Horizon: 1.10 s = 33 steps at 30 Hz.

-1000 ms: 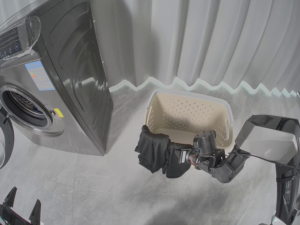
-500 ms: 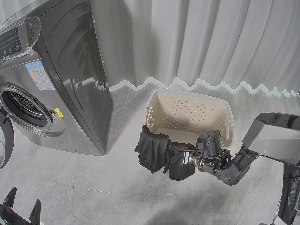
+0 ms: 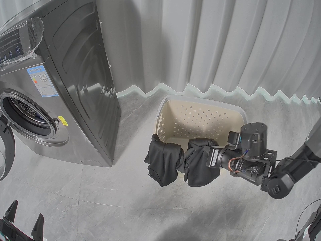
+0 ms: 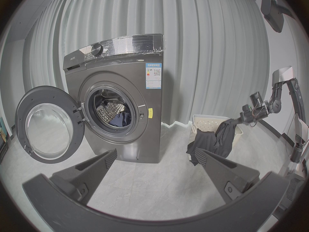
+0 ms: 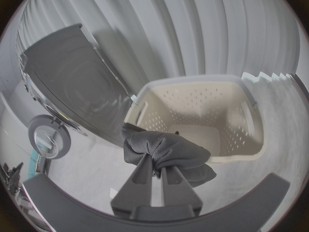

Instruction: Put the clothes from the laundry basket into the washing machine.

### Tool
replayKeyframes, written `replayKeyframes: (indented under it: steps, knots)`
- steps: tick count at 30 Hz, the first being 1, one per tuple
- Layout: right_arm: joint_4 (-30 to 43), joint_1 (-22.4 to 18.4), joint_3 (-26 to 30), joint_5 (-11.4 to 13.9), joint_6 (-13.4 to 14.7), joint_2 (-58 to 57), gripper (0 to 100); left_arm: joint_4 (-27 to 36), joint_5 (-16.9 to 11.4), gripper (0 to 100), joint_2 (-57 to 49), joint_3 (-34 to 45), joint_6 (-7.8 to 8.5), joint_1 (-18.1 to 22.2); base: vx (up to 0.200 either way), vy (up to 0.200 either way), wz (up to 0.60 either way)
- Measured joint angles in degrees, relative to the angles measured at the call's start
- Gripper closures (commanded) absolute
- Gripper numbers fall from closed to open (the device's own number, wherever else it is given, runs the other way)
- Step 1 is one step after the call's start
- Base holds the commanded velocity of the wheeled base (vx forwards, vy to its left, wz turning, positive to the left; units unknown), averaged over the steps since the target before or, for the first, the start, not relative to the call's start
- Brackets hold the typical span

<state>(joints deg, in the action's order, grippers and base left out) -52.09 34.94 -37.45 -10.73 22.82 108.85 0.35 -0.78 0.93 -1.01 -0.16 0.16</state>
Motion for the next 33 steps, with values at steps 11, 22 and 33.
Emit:
replayKeyframes:
  steps: [11,22,33]
  knots:
    - [-0.73,4.45,4.0,3.1,-3.91,-20.04,100,0.0,0.0,0,0.0,0.0,-0.13,-0.06,0.0,0.0,0.0]
    - [-7.33,5.88,7.44,8.84,-11.03,-29.37,100,-0.02,-0.12,0,0.0,0.0,-0.2,-0.11,-0.145,0.0,0.0]
    - [-7.63,5.99,8.2,9.14,-11.06,-30.1,100,-0.02,-0.11,0,0.0,0.0,-0.24,-0.05,-0.018,0.018,0.0]
